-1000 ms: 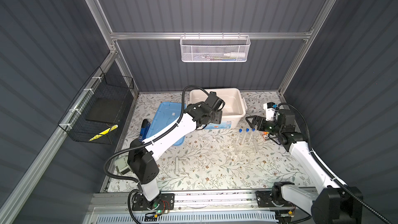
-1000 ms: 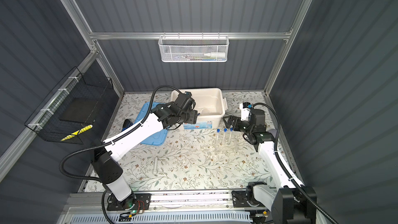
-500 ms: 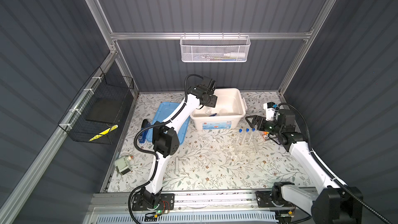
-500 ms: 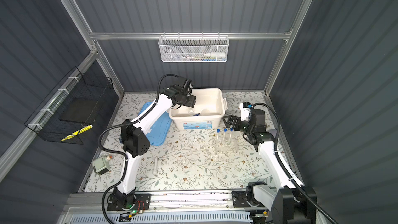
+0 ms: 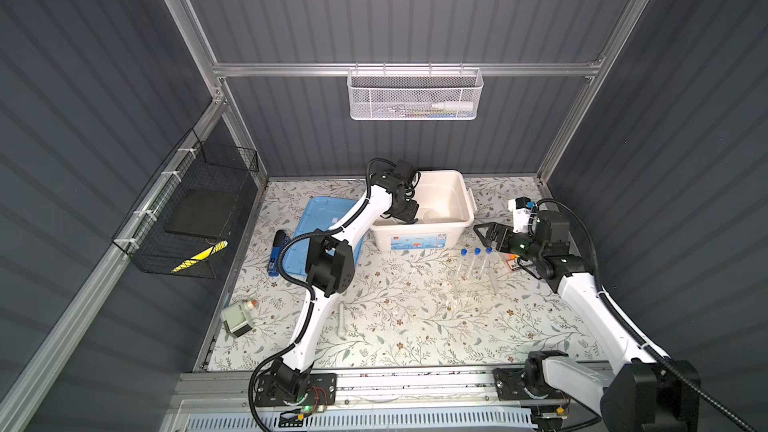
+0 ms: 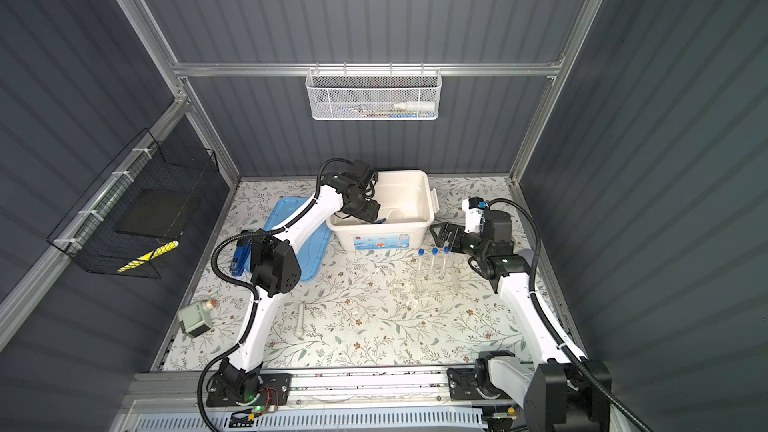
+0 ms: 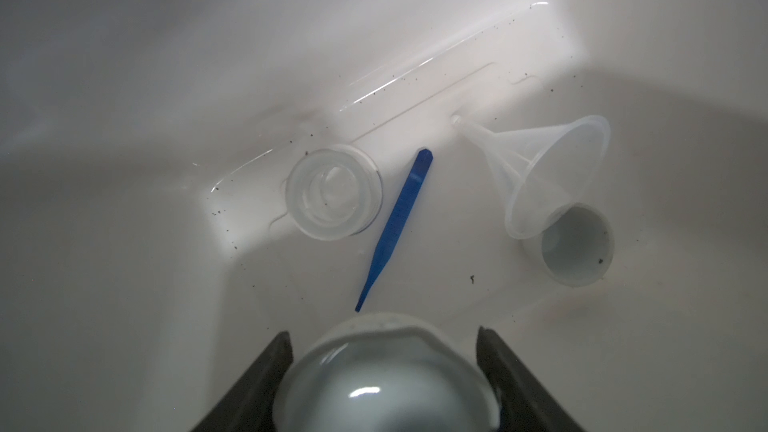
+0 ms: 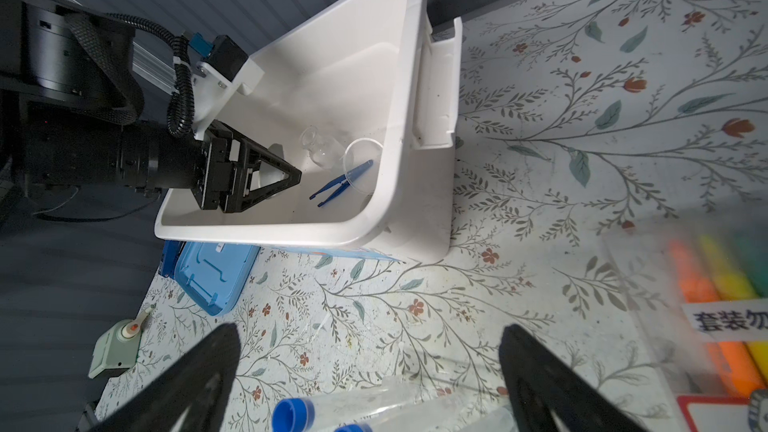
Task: Organize the chemistry lab equipment
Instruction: 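Lower the white dome piece into the bin and open the left gripper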
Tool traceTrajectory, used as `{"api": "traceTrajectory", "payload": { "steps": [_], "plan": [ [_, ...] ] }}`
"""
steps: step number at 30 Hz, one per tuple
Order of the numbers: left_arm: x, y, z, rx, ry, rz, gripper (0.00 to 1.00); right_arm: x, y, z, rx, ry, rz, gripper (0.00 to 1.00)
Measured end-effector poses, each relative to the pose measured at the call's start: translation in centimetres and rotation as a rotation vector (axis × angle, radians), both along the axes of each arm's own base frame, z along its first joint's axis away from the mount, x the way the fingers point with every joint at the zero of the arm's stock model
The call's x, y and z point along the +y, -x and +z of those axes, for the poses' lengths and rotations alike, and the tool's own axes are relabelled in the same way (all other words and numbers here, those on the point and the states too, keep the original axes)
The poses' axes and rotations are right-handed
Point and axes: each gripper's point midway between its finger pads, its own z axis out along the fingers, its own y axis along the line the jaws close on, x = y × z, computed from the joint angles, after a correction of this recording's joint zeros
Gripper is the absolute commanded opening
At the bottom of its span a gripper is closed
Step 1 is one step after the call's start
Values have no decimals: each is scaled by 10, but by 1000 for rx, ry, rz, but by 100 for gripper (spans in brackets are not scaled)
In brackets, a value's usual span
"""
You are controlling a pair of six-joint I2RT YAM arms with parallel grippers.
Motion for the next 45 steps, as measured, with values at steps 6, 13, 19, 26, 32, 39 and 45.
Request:
{"api": "traceTrajectory", "payload": {
  "steps": [6,13,19,26,32,39,45],
  "plan": [
    [1,2,-23,42,-21,-6,58,-1,0,0,0,4,-5,99],
    [2,7,-42,84,-36,-9,62,-2,0,0,1,7,-11,99],
    [4,12,-47,107,-43,-11,68,-2,1,2,-5,8,-12,99],
    [1,15,-51,123,-27,-15,86,-2,2,8,-23,7,-13,99],
    [0,14,-31,90,1,-9,96,-2,4,10,-32,6,-12,99],
    [3,9,48,-59,80,13,100,-4,9,10,-42,10,-19,99],
    [27,22,125,-217,132,83,100,-6,13,11,-54,15,-27,99]
  ]
}}
